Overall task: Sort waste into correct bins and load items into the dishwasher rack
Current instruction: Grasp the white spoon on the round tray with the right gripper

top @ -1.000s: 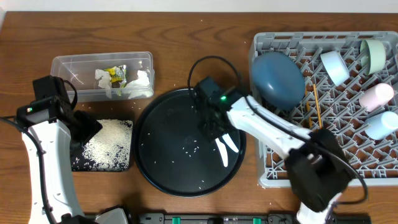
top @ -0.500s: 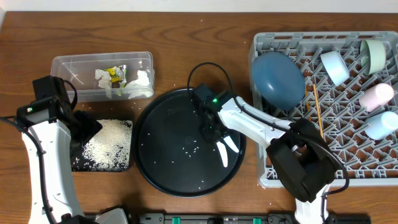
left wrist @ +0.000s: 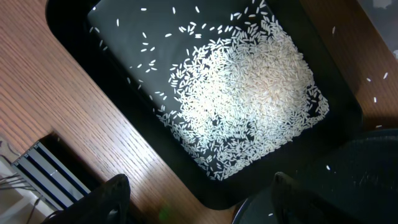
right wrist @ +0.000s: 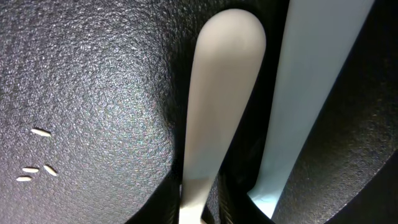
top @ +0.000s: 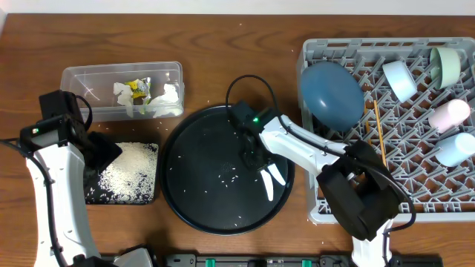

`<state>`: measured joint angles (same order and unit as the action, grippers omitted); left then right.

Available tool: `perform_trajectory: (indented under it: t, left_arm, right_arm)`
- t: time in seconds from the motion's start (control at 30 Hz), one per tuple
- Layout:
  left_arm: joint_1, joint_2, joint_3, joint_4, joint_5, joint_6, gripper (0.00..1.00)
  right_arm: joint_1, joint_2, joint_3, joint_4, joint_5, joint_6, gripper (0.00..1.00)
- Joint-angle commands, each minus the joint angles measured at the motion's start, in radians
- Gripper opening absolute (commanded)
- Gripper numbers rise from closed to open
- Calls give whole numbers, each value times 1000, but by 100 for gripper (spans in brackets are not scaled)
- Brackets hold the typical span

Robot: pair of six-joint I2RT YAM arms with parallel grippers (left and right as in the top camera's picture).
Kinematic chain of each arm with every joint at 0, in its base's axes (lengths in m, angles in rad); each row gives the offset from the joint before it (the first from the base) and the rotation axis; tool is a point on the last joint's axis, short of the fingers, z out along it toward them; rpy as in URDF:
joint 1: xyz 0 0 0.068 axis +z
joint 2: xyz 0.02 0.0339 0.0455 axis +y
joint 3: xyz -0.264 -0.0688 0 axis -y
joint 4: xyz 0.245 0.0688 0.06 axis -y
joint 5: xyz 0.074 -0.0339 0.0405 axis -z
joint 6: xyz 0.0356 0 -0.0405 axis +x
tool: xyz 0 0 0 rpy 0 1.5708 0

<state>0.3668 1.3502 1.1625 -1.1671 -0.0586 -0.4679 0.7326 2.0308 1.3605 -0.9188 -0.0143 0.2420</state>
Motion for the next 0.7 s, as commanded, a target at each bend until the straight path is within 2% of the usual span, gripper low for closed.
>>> perform_trajectory:
  t: [0.0, 0.37, 0.67]
  left_arm:
    - [6, 4, -3, -3, -2, -5, 74]
    - [6, 4, -3, -3, -2, -5, 73]
    - [6, 4, -4, -2, -2, -5, 74]
  right_arm:
    - [8, 43, -9, -9, 18, 36, 14]
    - [7, 41, 24, -42, 18, 42, 3]
    - [4, 22, 210, -178, 20, 29, 1]
